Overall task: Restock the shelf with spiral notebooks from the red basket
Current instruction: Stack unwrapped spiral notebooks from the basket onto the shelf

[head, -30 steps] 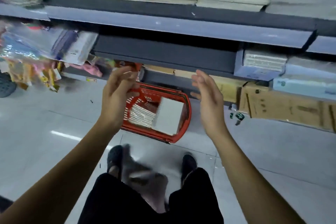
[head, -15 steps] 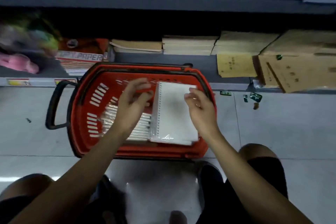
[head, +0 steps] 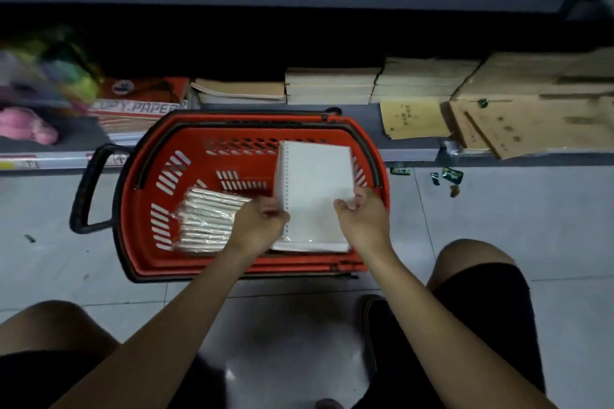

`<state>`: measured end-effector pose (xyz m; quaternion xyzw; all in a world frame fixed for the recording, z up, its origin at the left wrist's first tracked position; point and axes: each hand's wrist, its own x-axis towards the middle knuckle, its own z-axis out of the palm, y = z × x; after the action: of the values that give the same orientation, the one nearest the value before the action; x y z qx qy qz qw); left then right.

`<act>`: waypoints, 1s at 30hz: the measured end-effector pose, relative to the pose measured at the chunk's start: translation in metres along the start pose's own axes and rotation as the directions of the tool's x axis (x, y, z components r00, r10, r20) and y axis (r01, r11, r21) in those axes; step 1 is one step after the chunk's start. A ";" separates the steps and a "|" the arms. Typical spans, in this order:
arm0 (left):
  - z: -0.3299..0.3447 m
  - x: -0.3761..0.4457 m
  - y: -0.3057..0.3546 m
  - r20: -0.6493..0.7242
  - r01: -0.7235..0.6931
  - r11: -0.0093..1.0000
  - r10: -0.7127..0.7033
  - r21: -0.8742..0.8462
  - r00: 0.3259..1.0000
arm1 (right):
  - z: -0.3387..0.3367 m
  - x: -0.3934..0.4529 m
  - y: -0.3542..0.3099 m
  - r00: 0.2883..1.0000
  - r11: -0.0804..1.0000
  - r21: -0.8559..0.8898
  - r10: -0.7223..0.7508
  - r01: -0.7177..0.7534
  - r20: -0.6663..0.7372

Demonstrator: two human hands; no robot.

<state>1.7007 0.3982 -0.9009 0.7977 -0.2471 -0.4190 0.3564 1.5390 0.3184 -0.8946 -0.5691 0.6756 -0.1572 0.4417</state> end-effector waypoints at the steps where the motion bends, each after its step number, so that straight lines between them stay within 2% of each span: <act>1: 0.001 -0.003 0.000 0.021 0.022 1.000 -0.022 -0.006 1.000 | 0.002 -0.005 -0.001 1.000 1.000 0.018 0.020 -0.020 -0.008; 3: 0.002 -0.008 0.000 0.065 0.058 0.998 -0.056 -0.022 0.996 | 0.009 -0.011 -0.004 0.999 0.999 0.025 0.033 -0.033 -0.001; 7: 0.007 -0.013 -0.001 0.054 0.116 0.990 -0.112 -0.076 0.992 | 0.010 -0.021 -0.006 0.996 0.951 -0.307 -0.001 -0.025 -0.085; 9: 0.012 -0.016 -0.001 0.019 0.106 0.992 -0.105 -0.071 0.994 | 0.007 -0.026 -0.006 0.999 0.945 -0.325 0.014 -0.023 -0.030; 11: 0.016 -0.022 -0.003 -0.026 0.073 0.997 -0.073 -0.014 0.997 | 0.006 -0.024 -0.003 0.997 0.967 -0.250 0.058 -0.044 0.049; 13: 0.021 -0.029 -0.007 -0.054 0.053 0.998 -0.055 -0.031 0.997 | 0.002 -0.023 -0.001 0.991 0.980 -0.189 0.089 -0.068 0.104; 15: 0.019 -0.043 -0.010 -0.047 0.053 0.990 -0.060 -0.130 0.997 | -0.004 -0.027 -0.001 0.993 0.989 -0.131 0.079 -0.067 0.087; 18: 0.007 -0.066 -0.013 -0.057 0.005 0.961 -0.022 -0.278 0.998 | -0.010 -0.037 0.008 0.999 0.998 0.055 0.031 -0.032 0.016; 20: -0.006 -0.081 -0.011 -0.042 -0.021 0.909 0.004 -0.416 0.999 | -0.014 -0.045 0.013 0.999 0.982 0.185 0.019 -0.024 0.026; 23: -0.033 -0.097 -0.004 0.052 -0.023 0.841 0.060 -0.540 0.997 | -0.018 -0.051 0.003 0.988 0.885 0.447 0.082 -0.132 0.129; 25: -0.052 -0.103 0.002 0.094 -0.051 0.804 0.132 -0.593 0.987 | -0.024 -0.054 -0.009 0.978 0.807 0.562 0.089 -0.182 0.188; 27: -0.067 -0.107 0.015 0.119 -0.096 0.771 0.218 -0.630 0.969 | -0.034 -0.061 -0.022 0.973 0.740 0.650 0.025 -0.171 0.228; 30: -0.080 -0.109 0.036 0.127 -0.153 0.709 0.326 -0.688 0.937 | -0.053 -0.075 -0.046 0.957 0.706 0.700 -0.118 -0.105 0.263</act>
<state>1.7075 0.4804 -0.7870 0.5206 -0.2236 -0.5221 0.6375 1.5241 0.3568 -0.8003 -0.3749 0.4894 -0.3210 0.7189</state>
